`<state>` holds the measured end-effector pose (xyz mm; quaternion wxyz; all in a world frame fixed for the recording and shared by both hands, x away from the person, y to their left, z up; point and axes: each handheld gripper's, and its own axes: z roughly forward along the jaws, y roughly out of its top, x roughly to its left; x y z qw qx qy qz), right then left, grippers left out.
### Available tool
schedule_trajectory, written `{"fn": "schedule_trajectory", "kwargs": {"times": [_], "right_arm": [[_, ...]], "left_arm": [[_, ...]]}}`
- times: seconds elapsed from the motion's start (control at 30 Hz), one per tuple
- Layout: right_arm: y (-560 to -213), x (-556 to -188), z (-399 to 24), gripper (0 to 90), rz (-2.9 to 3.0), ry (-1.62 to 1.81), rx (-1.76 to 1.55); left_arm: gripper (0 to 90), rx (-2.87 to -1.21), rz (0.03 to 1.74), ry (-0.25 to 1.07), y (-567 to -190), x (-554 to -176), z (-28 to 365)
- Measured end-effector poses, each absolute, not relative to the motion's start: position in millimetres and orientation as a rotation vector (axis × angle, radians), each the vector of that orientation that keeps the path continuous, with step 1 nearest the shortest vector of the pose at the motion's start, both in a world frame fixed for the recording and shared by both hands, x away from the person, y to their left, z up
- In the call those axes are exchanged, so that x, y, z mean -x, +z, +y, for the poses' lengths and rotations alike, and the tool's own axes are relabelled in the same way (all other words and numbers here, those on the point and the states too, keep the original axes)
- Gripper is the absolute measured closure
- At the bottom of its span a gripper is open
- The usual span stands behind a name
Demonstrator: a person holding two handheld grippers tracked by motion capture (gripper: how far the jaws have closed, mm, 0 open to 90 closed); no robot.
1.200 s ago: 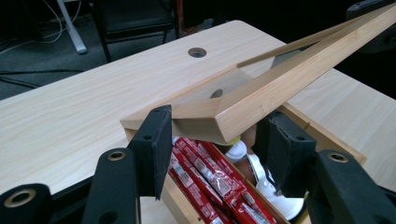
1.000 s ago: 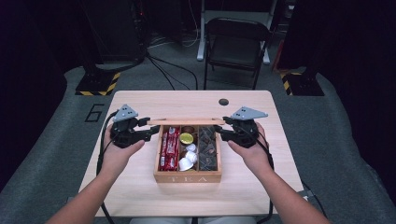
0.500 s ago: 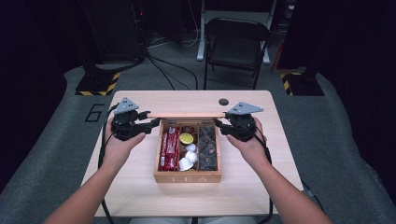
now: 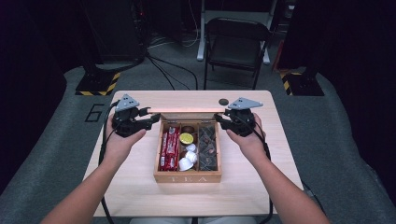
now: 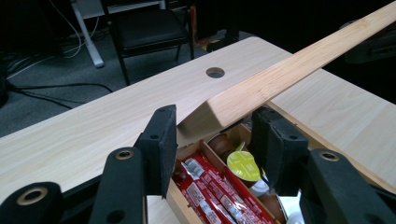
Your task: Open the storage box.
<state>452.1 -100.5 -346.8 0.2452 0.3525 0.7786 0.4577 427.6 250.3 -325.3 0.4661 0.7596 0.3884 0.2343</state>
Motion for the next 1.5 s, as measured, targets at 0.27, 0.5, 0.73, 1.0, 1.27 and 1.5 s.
{"fn": "schedule_trajectory", "kwargs": {"times": [0.27,0.5,0.73,1.0,1.27,1.5], "right_arm": [[-344,-457,-100,60.8,2.114,1.255,-0.967],[-342,-463,-99,60.8,2.103,1.264,-0.983],[-340,-466,-99,60.9,2.101,1.264,-0.977],[-340,-472,-98,59.7,2.078,1.293,-1.013],[-341,-477,-95,56.3,2.068,1.292,-1.031],[-349,-489,-94,53.6,2.070,1.265,-1.033]], "left_arm": [[54.7,-1.898,0.977,0.611,-334,-440,248],[58.3,-1.877,0.996,0.616,-336,-449,247],[58.9,-1.871,0.995,0.633,-338,-454,246],[61.2,-1.859,1.008,0.627,-337,-460,247],[61.7,-1.855,1.023,0.611,-335,-466,248],[62.3,-1.855,1.019,0.614,-332,-474,248]]}}
